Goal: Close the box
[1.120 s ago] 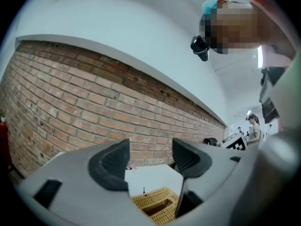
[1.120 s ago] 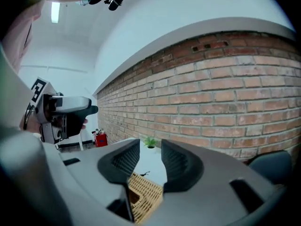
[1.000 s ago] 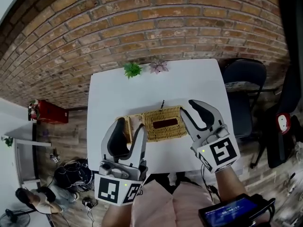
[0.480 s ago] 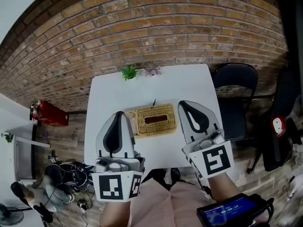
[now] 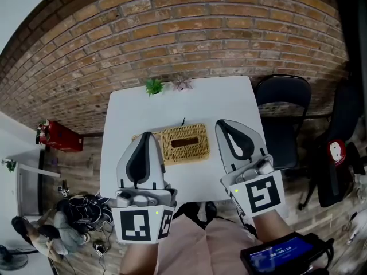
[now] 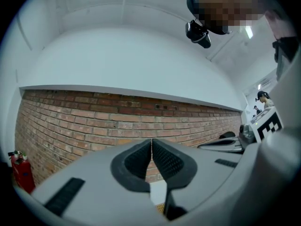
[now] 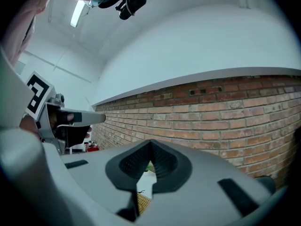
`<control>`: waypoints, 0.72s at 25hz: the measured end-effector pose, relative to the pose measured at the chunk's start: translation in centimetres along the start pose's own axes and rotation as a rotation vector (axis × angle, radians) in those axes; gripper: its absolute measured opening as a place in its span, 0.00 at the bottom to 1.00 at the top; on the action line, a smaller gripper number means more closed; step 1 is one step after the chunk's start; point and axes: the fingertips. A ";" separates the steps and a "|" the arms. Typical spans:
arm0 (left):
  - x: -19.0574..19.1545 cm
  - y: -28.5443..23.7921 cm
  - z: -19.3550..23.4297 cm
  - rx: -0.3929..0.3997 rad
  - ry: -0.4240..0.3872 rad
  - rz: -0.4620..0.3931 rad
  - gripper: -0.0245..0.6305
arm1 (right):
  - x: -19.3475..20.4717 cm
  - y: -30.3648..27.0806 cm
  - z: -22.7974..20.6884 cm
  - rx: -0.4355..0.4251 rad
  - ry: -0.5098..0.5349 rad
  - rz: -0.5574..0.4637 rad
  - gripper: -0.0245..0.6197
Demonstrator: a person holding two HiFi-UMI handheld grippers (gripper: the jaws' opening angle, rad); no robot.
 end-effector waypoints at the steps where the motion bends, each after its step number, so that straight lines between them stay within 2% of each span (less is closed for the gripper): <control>1: 0.1 0.0 -0.1 0.002 0.000 0.001 0.06 | -0.1 0.0 -0.1 0.002 -0.006 -0.006 0.04; 11: 0.4 -0.6 -0.5 0.015 -0.002 0.012 0.06 | 0.2 -0.1 -0.5 0.001 0.000 -0.007 0.04; 18: 0.6 -0.9 -0.4 0.021 -0.007 0.015 0.06 | 0.0 -0.4 -0.6 0.015 -0.034 -0.018 0.04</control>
Point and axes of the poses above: the fingertips, and each gripper's own axes: y backward along the fingers, z to its left, x out of its underside, and after that the axes turned 2 degrees about -z, right-handed
